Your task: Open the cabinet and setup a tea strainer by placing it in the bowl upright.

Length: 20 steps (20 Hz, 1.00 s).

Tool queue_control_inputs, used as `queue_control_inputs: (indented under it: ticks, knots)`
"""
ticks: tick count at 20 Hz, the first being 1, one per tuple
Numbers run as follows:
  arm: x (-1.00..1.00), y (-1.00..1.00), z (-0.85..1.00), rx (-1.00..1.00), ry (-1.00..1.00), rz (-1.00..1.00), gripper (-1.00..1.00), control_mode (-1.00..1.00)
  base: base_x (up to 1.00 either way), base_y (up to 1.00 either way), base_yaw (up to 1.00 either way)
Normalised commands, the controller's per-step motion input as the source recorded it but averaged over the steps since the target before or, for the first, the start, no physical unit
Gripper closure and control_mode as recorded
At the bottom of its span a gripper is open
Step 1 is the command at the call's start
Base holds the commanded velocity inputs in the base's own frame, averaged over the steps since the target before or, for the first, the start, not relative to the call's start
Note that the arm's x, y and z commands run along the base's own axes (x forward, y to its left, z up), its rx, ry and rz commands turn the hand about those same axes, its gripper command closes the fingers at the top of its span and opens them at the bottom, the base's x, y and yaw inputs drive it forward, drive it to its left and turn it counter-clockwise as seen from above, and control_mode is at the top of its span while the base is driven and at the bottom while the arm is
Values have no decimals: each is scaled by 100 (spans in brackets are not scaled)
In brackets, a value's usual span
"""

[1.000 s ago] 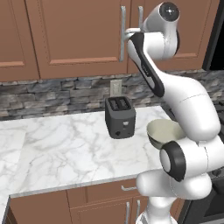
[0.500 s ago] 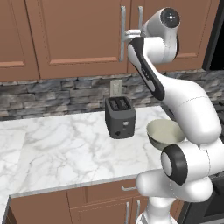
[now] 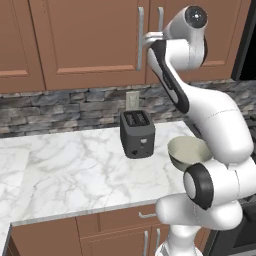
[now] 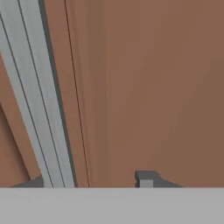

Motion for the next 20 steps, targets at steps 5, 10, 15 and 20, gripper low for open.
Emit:
queue_control_inputs:
  ticks: [5,10,15,20]
  knots:
    - [-27,-56,45,0,0,-9,100,-100,0,0,0]
    - [-43,-62,47,6,-4,-10,100,-100,0,0,0]
    - [-62,-61,37,10,-6,-10,100,-100,0,0,0]
    - [-91,-77,35,15,-8,-7,100,-100,0,0,0]
